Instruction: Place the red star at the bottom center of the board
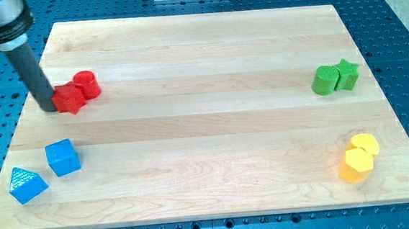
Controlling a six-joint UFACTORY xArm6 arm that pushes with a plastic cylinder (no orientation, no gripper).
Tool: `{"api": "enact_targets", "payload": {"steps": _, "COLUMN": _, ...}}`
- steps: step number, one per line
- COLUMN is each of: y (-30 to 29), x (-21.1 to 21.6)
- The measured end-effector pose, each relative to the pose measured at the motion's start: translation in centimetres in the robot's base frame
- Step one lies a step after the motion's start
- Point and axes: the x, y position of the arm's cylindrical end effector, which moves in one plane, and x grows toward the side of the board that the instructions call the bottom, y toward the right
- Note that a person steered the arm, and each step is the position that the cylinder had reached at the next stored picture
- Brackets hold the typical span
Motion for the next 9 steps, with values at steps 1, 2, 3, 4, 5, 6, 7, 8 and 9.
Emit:
{"api": "enact_targets", "payload": {"steps": 1, "y": 4.7, "x": -1.5}}
{"api": "enact_targets", "payload": {"steps": 2, "y": 6.6, "x": -3.1}}
{"api": "enact_targets", "payload": {"steps": 3, "y": 11.3, "x": -0.4}}
{"api": "enact_targets", "payload": {"steps": 4, "y": 17.0, "x": 5.0}}
{"api": "enact_targets", "payload": {"steps": 5, "y": 16.6, "x": 1.9}}
{"api": "enact_targets", "payload": {"steps": 6, "y": 20.7, "x": 3.1}}
{"api": "enact_targets", "payload": {"steps": 7, "y": 20.7, "x": 9.5}}
{"api": "enact_targets", "payload": {"steps": 8, "y": 20.6, "x": 13.6}}
{"api": "enact_targets", "payload": {"steps": 9, "y": 17.0, "x": 11.0}}
